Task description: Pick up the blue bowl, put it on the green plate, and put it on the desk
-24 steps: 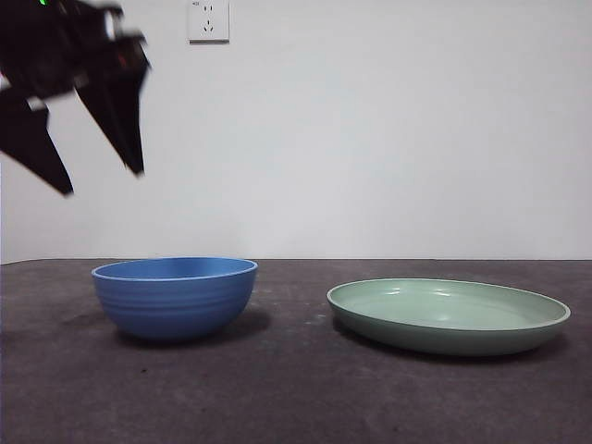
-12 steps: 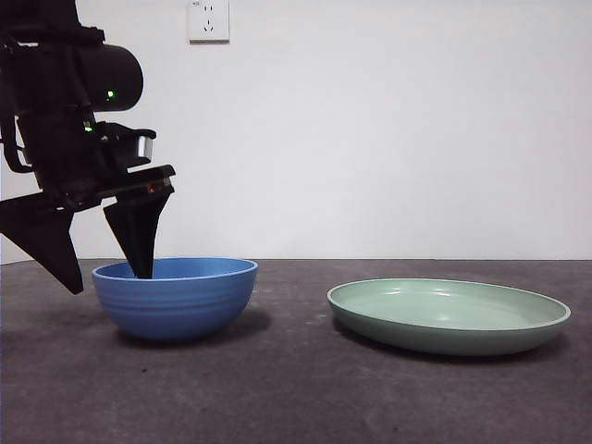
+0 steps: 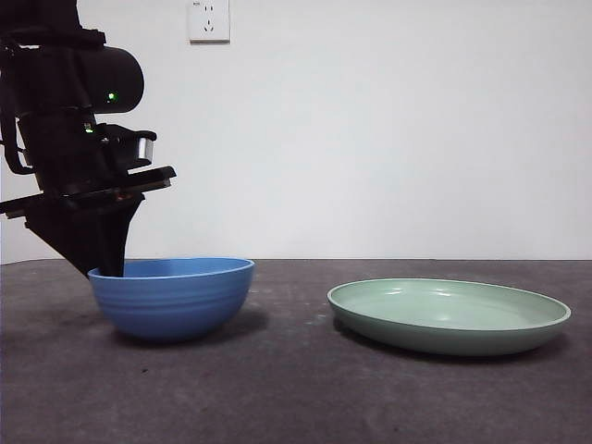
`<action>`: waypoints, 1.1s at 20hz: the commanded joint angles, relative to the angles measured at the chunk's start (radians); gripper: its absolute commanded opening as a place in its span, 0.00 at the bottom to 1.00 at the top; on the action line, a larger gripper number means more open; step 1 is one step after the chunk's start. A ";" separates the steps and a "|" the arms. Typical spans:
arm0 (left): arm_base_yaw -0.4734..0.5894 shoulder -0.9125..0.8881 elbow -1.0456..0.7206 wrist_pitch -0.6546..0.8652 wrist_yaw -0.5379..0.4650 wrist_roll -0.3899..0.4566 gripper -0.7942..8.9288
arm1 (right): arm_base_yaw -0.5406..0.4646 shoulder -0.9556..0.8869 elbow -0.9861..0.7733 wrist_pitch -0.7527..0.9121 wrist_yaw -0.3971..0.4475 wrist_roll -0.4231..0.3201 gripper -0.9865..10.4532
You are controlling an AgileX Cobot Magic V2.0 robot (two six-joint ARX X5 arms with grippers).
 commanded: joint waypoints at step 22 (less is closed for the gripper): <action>-0.315 0.018 0.340 0.063 0.039 -0.087 0.09 | 0.004 0.005 0.018 0.013 0.000 0.012 0.43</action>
